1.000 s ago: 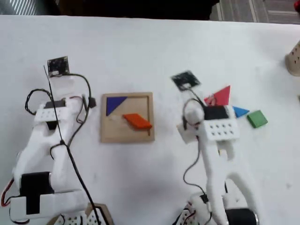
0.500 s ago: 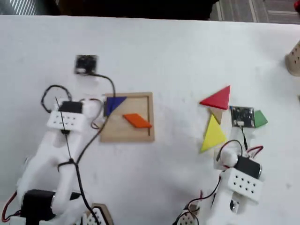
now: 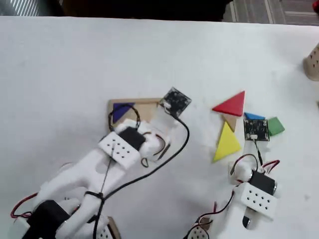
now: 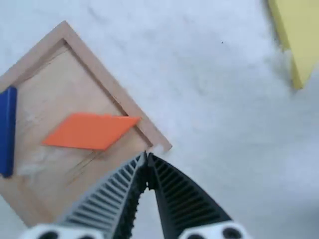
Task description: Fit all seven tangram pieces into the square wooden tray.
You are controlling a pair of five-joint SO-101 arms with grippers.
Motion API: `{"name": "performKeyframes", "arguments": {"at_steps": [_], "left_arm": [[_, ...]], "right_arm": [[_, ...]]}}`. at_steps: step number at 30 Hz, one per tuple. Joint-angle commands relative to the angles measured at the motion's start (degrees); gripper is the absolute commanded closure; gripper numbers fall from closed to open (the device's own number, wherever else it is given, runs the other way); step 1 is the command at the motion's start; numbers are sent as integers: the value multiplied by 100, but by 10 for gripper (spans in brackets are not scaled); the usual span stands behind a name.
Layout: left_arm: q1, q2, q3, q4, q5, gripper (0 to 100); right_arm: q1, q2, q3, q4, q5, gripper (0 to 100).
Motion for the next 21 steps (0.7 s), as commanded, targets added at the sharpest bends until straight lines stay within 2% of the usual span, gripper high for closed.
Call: {"name": "performKeyframes", "arguments": {"at_steps": [1,6,21], "left_arm": [[-268,725,-431,-79,-9,977],[-347,1763,-1029,-79,-18,977],[-1323,3134,-2435,-88,0,976]], "right_arm": [[-57,-92,-35,-92,79,981],[-171,-92,-35,-92,62,981],[-171,-92,-35,-92,70,981]]}}
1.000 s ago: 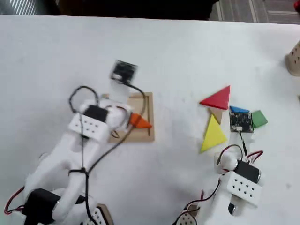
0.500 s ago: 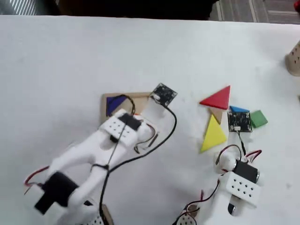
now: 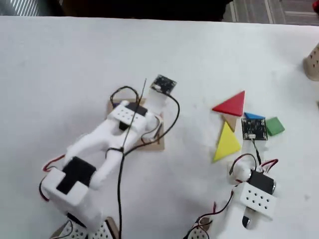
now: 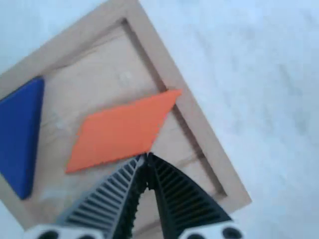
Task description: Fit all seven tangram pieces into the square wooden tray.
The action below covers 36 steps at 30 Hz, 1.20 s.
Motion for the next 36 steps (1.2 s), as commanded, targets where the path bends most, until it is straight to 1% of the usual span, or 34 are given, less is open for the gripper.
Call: {"name": "performKeyframes", "arguments": {"at_steps": [1,7,12,17,23,32,36], "left_arm": [[-242,268,-712,-53,-9,976],[-48,-40,-712,26,-9,976],[-136,-338,-484,26,-9,976],[-127,-321,-334,18,-18,976],[-382,22,-404,-484,-9,976],[-409,593,-1178,62,-9,976],[-453,690,-1292,114,-9,976]], "right_arm": [[-48,-92,-35,-92,70,981],[-48,-92,-26,-92,70,981],[-48,-92,-26,-92,70,981],[-31,-92,-26,-92,79,981],[-31,-92,-26,-92,79,981],[-31,-92,-26,-92,79,981],[-31,-92,-26,-92,79,981]]}}
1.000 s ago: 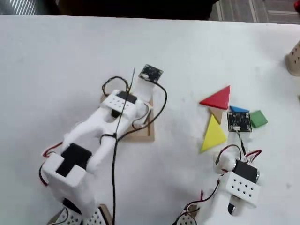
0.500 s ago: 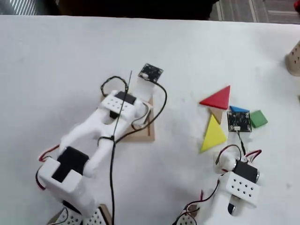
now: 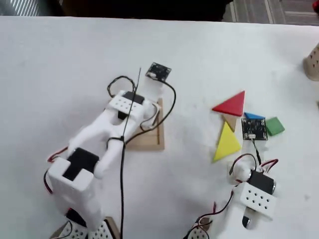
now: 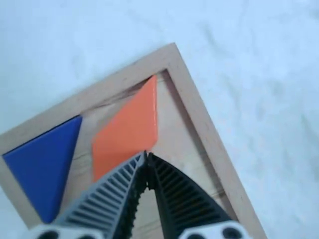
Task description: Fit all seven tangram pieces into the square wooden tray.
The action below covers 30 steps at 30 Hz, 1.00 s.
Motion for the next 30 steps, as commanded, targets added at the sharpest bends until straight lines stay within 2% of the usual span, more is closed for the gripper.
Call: {"name": "performKeyframes", "arguments": {"at_steps": [1,8,11,21,30], "left_arm": [[-163,4,-316,70,-9,976],[-734,13,-501,70,-9,976],[-769,4,-527,79,-9,976],[-198,-259,-466,448,-9,976],[-4,-611,-185,475,-9,976]], "right_arm": [[-31,-92,-26,-92,79,981],[-31,-92,-26,-92,79,981],[-31,-92,-26,-92,79,981],[-40,-92,-26,-92,79,981],[-48,-92,-26,-101,79,981]]}}
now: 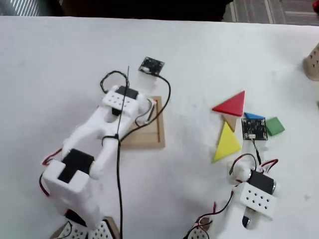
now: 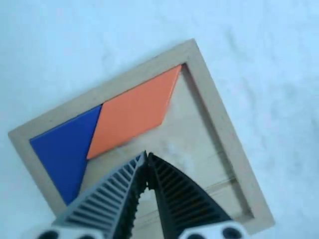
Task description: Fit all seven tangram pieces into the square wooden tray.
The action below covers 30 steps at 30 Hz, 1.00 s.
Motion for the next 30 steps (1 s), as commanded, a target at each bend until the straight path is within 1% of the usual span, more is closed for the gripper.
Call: {"name": "performKeyframes", "arguments": {"at_steps": [1,4,6,8,10,12,15,19,24,27,30], "left_arm": [[356,-365,9,70,-9,976],[734,-374,237,26,-9,976],[857,-374,422,-62,-9,976],[822,-374,695,-158,-9,976],[655,-426,905,-70,-9,976],[558,-497,976,114,-9,976],[620,-558,985,457,-9,976],[1042,-611,993,791,-9,976],[1613,-752,1327,809,-9,976],[1798,-919,1442,809,-9,976],[1824,-1095,1530,809,-9,976]], "right_arm": [[-48,-92,-26,-101,79,981],[-48,-92,-26,-101,79,981],[-48,-92,-26,-110,79,981],[-40,-92,26,-198,79,981],[-31,-92,70,-277,79,981],[-48,-92,79,-295,79,981],[-57,-92,79,-295,79,981],[-57,-92,88,-295,79,981],[-57,-92,88,-303,79,981],[-57,-92,97,-391,79,981],[-57,-92,105,-409,79,981]]}}
